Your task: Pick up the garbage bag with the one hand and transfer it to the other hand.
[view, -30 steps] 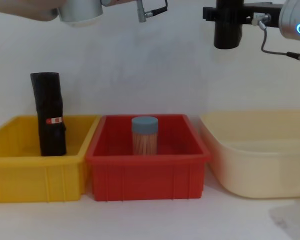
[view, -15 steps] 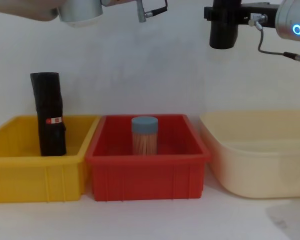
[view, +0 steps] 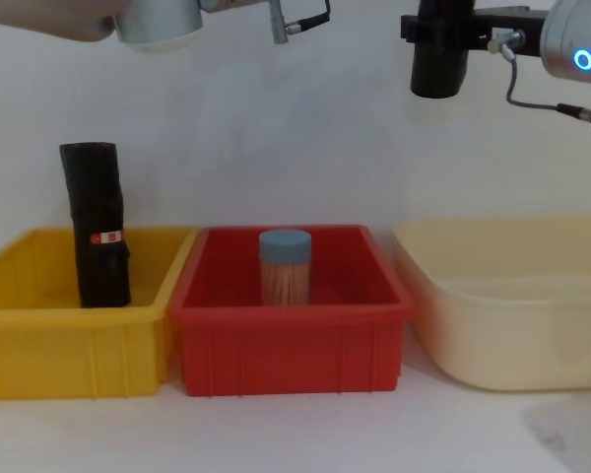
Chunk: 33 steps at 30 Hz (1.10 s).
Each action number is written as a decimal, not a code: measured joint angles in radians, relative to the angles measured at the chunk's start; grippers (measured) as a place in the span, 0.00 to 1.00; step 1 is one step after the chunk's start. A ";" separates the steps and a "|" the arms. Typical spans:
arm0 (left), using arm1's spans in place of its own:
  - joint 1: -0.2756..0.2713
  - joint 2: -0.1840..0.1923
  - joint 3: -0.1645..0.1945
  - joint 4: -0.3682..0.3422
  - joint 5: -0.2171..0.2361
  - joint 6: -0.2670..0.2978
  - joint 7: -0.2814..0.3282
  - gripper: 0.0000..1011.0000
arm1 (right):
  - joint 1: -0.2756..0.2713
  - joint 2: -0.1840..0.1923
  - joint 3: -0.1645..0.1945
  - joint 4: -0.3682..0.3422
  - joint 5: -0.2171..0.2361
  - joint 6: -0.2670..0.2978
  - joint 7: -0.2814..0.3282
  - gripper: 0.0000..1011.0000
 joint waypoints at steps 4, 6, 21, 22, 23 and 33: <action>0.000 0.000 0.000 0.000 0.000 0.000 0.000 0.86 | -0.002 0.001 0.002 -0.004 -0.006 0.003 -0.007 0.54; 0.000 0.000 0.000 0.000 0.000 0.000 0.000 0.90 | -0.003 0.003 0.004 -0.006 -0.010 0.006 -0.012 0.54; 0.000 0.000 0.000 0.000 0.000 0.000 0.000 0.99 | -0.036 0.021 0.056 -0.046 -0.048 0.085 -0.115 0.54; 0.000 0.000 0.000 0.000 0.000 0.000 0.000 0.99 | -0.038 0.022 0.059 -0.048 -0.050 0.091 -0.121 0.54; 0.000 0.000 0.000 0.000 0.000 0.000 0.000 0.99 | -0.042 0.024 0.067 -0.052 -0.054 0.103 -0.135 0.54; 0.000 0.000 0.000 0.000 0.000 0.000 0.000 0.99 | -0.071 0.037 0.122 -0.077 -0.074 0.189 -0.223 0.56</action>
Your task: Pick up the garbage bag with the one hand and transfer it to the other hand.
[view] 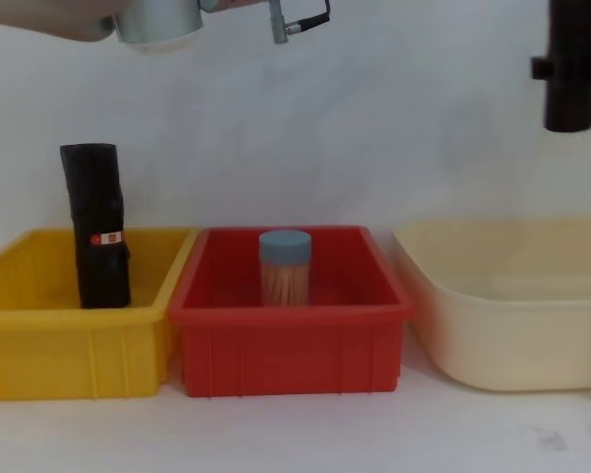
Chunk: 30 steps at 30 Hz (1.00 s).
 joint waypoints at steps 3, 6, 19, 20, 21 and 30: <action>0.000 0.000 0.000 0.000 0.000 0.000 0.000 0.99 | -0.006 0.002 0.012 -0.004 -0.005 0.020 -0.019 0.62; 0.000 0.000 0.000 0.000 0.000 0.000 0.000 0.99 | -0.013 0.005 0.031 -0.008 -0.011 0.045 -0.046 0.71; 0.000 0.000 0.000 0.000 0.000 0.000 0.000 0.99 | -0.033 0.015 0.106 -0.007 -0.035 0.151 -0.149 0.99; 0.000 0.000 0.000 0.000 0.000 0.000 0.000 0.99 | -0.034 0.015 0.109 -0.007 -0.036 0.154 -0.152 0.99; 0.000 0.000 0.000 0.000 0.000 0.000 0.000 0.99 | -0.035 0.015 0.112 -0.006 -0.037 0.158 -0.156 0.99; 0.000 0.000 0.000 0.000 0.000 0.000 0.000 0.99 | -0.040 0.018 0.132 -0.004 -0.043 0.186 -0.181 0.99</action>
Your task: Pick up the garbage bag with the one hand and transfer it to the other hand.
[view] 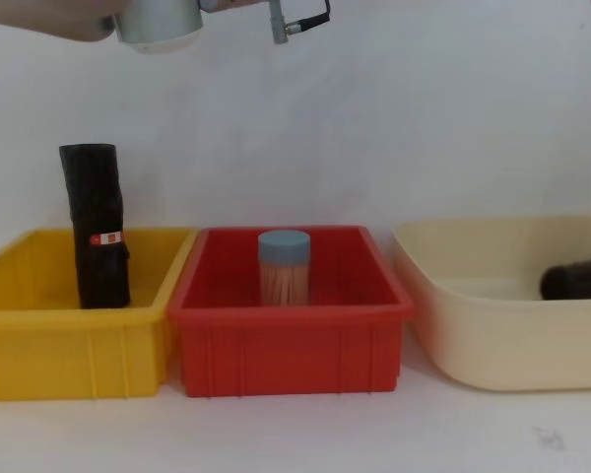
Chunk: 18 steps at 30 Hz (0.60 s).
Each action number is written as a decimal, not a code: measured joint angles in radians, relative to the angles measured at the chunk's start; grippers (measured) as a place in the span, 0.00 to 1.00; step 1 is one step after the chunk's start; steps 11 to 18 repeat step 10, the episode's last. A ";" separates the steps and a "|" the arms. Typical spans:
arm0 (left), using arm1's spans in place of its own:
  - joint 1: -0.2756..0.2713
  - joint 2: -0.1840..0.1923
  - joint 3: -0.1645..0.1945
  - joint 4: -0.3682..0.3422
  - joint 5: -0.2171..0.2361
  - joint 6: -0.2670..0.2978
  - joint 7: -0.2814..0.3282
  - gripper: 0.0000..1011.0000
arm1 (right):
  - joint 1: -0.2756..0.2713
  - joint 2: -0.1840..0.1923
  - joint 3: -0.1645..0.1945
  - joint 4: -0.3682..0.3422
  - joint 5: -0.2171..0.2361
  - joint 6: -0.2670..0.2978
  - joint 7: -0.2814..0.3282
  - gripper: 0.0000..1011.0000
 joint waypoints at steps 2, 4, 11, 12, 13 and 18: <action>0.000 0.000 0.000 0.000 0.000 0.000 0.000 0.99 | -0.001 0.000 0.004 0.000 -0.001 0.005 -0.004 0.99; 0.000 0.000 0.000 0.000 0.000 0.000 0.000 0.99 | -0.001 0.001 0.005 0.001 -0.002 0.007 -0.007 0.99; 0.000 0.000 0.000 0.000 0.000 0.000 0.000 0.99 | -0.003 0.001 0.011 0.001 -0.003 0.014 -0.013 0.99; 0.000 0.000 0.000 0.000 0.000 0.000 0.000 0.99 | -0.003 0.001 0.011 0.001 -0.003 0.014 -0.013 0.99; 0.000 0.000 0.000 0.000 0.000 0.000 0.000 0.99 | -0.003 0.001 0.011 0.001 -0.003 0.014 -0.013 0.99; 0.000 0.000 0.000 0.000 0.000 0.000 0.000 0.99 | -0.003 0.001 0.011 0.001 -0.003 0.014 -0.013 0.99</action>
